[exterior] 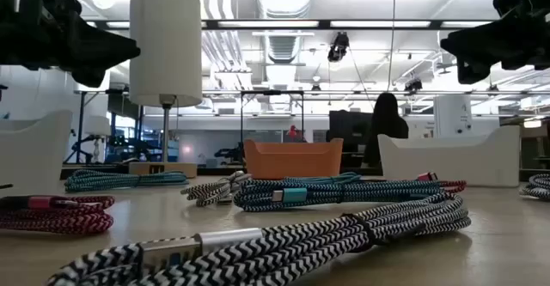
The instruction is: Pick & Place USB Port
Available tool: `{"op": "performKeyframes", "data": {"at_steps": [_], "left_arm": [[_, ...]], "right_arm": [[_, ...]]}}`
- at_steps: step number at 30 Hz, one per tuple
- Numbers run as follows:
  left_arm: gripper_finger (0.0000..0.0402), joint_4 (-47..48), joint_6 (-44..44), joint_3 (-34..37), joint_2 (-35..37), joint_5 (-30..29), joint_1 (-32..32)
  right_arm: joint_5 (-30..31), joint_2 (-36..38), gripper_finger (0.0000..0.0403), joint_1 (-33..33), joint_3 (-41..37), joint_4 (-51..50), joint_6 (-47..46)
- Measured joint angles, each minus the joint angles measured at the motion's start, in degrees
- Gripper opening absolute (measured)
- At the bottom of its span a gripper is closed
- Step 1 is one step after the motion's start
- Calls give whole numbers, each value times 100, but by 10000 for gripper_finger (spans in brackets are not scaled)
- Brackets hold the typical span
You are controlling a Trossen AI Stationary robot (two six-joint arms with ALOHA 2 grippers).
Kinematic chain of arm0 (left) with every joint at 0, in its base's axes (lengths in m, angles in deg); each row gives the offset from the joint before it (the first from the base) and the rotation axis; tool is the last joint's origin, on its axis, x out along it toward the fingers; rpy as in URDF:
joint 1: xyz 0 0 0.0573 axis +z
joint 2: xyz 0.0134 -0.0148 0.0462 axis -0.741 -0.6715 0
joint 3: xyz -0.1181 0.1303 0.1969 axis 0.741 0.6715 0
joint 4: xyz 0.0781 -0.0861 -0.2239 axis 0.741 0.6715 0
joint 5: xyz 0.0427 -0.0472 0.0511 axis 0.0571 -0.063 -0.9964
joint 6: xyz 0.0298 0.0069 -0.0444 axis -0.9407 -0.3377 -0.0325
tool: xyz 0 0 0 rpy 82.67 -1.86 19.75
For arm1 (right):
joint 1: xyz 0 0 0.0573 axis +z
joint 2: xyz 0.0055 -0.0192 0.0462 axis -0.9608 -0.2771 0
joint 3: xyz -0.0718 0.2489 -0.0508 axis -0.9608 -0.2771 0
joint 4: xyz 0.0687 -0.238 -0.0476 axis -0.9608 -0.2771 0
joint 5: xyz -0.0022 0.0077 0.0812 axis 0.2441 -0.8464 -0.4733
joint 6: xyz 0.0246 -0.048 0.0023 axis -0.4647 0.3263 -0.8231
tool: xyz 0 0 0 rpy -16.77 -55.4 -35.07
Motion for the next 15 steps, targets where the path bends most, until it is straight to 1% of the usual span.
{"op": "performKeyframes", "data": {"at_steps": [15], "left_arm": [[99,0,0,0,0,-1,-2]], "right_arm": [[2,-2,88,-1,0,-2,-9]]}}
